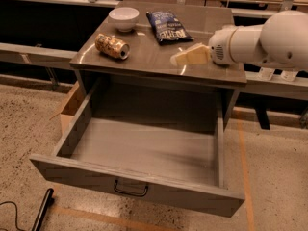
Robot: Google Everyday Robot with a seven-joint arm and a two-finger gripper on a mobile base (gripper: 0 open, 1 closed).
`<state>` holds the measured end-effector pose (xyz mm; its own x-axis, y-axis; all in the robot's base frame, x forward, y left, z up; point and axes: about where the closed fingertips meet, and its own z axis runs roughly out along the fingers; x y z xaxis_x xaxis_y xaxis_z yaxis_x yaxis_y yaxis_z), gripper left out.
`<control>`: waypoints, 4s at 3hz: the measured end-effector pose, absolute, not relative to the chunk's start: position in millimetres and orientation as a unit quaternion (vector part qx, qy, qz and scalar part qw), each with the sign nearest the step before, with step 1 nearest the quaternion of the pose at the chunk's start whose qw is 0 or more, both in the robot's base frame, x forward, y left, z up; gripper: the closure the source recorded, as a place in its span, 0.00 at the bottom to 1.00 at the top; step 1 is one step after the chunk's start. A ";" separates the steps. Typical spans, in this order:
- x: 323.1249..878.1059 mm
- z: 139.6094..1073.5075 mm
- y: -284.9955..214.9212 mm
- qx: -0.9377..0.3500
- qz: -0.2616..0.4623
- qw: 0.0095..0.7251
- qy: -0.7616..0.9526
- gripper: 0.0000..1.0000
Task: Place blue chip bag into top drawer
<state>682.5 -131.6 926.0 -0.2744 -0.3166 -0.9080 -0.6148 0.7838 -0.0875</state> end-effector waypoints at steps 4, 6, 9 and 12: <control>839.8 912.5 -107.8 -0.237 0.107 0.578 0.773 0.00; 912.8 904.3 -94.1 -0.227 0.105 0.588 0.769 0.00; 970.7 862.0 -67.1 -0.225 0.114 0.574 0.779 0.16; 969.5 869.6 -66.3 -0.218 0.126 0.572 0.780 0.85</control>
Offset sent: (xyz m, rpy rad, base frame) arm 0.1191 0.0138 -0.0139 0.0244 -0.0898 -0.1210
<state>969.5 -66.3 869.6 -0.2498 -0.1958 -0.9483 -0.4853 0.8728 -0.0524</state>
